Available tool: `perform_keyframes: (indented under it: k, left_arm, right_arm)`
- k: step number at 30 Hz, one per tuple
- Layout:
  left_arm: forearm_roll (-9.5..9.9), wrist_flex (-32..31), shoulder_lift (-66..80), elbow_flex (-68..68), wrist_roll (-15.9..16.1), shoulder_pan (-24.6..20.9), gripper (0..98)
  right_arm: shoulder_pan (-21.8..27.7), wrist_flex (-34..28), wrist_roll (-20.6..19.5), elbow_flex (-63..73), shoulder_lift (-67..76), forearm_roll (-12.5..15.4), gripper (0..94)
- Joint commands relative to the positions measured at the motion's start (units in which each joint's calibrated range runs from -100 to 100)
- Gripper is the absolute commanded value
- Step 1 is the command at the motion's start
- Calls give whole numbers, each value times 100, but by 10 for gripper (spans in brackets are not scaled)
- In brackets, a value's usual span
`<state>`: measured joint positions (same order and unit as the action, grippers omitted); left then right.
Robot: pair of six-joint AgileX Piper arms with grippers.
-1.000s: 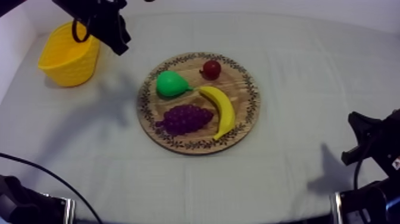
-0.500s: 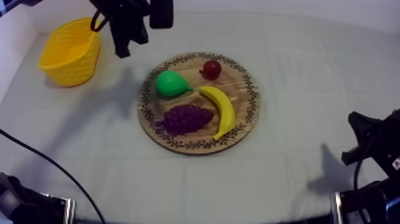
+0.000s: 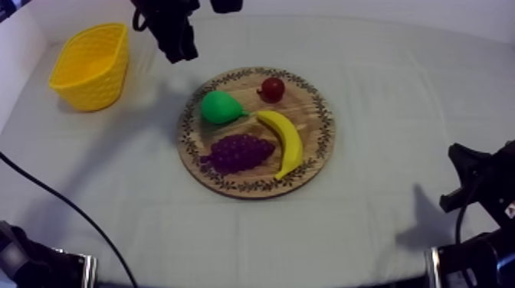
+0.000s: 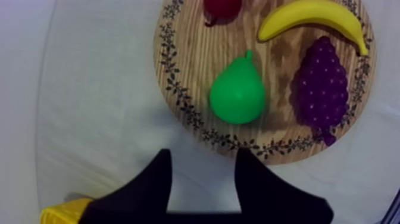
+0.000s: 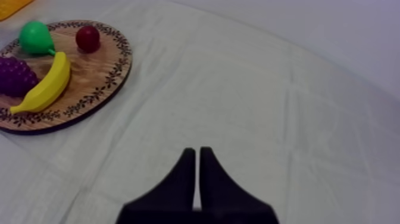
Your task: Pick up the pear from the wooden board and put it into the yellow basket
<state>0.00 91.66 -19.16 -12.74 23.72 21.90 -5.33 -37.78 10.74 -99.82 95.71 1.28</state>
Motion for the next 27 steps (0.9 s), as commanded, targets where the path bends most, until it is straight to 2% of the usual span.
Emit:
perform_keyframes:
  k: [1,10,15,27]
  left_arm:
    - [-13,34,-4,-11,-3,2,556]
    - [-22,201,28,-21,-34,33,737]
    - [-47,227,10,-34,-136,56,757]
    - [-76,138,-776,183,-111,117,779]
  right_arm:
    - [-3,-4,-2,5,4,1,4]
    - [-3,-4,-2,5,4,1,4]
    - [-3,-4,-2,5,4,1,4]
    - [-3,-4,-2,5,4,1,4]
